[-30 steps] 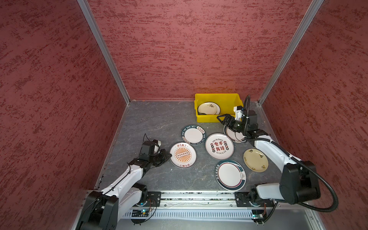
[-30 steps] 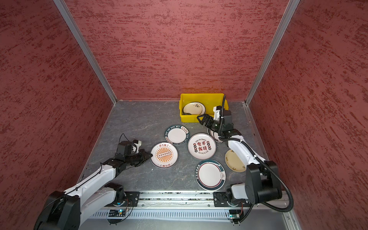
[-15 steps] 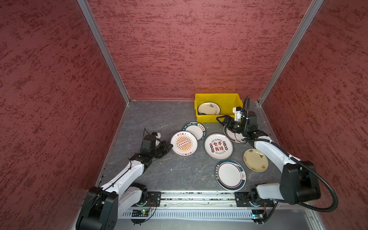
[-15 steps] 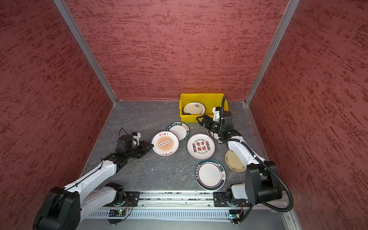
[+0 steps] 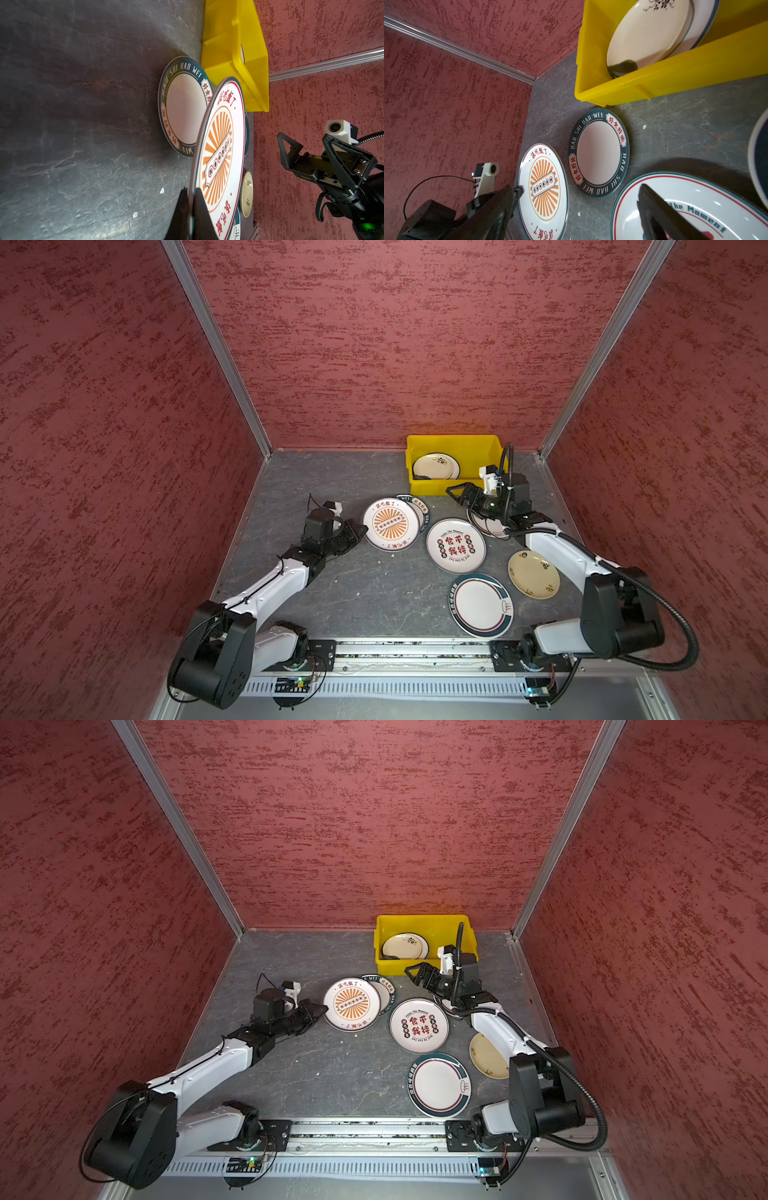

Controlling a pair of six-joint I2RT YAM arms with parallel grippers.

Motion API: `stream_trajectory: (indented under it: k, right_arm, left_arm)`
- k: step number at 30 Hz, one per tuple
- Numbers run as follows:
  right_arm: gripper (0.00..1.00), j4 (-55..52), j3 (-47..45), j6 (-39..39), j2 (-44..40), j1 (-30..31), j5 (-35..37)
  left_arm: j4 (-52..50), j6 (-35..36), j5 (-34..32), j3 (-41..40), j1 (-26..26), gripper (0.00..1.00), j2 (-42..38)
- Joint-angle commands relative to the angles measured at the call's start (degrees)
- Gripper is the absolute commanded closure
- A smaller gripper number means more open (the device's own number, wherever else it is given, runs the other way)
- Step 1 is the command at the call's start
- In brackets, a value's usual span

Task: Place the plates into the plastic bin on the countertop
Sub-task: Place the plate in the plastic bin.

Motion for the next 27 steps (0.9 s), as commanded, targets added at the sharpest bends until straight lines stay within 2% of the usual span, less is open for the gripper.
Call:
stream_trajectory:
  k: [1, 7, 9, 14, 16, 19, 24, 27]
  right_arm:
    - [0.09, 2.5, 0.1, 0.3, 0.7, 1.0, -0.8]
    - [0.14, 4.2, -0.4, 1.2, 1.7, 2.5, -1.2]
    - [0.25, 5.1, -0.5, 1.7, 3.6, 3.1, -2.4]
    - [0.44, 6.8, -1.0, 2.2, 4.0, 3.2, -2.9]
    - [0.48, 6.2, -0.7, 1.7, 4.2, 3.2, -2.7]
    - [0.59, 5.9, -0.3, 1.3, 4.5, 3.3, -3.1]
    - [0.86, 5.3, 0.0, 0.9, 4.9, 3.3, -2.5]
    - [0.98, 5.1, 0.2, 1.1, 5.3, 3.3, -1.9]
  left_arm:
    - [6.7, -0.6, -0.2, 3.3, -1.2, 1.00, 2.2]
    - [11.1, -2.0, 0.4, 7.8, -3.9, 1.00, 7.7]
    - [11.3, -1.8, 0.4, 9.9, -5.7, 1.00, 9.4]
    - [12.5, -1.9, 0.8, 13.9, -8.9, 1.00, 13.2]
    - [13.2, -2.2, 0.9, 14.7, -9.5, 1.00, 14.3]
    - [14.4, -2.8, 1.2, 15.3, -10.1, 1.00, 15.3]
    - [14.1, -2.5, 1.5, 16.0, -10.4, 1.00, 16.1]
    - [13.1, -2.1, 1.4, 16.6, -10.2, 1.00, 16.2]
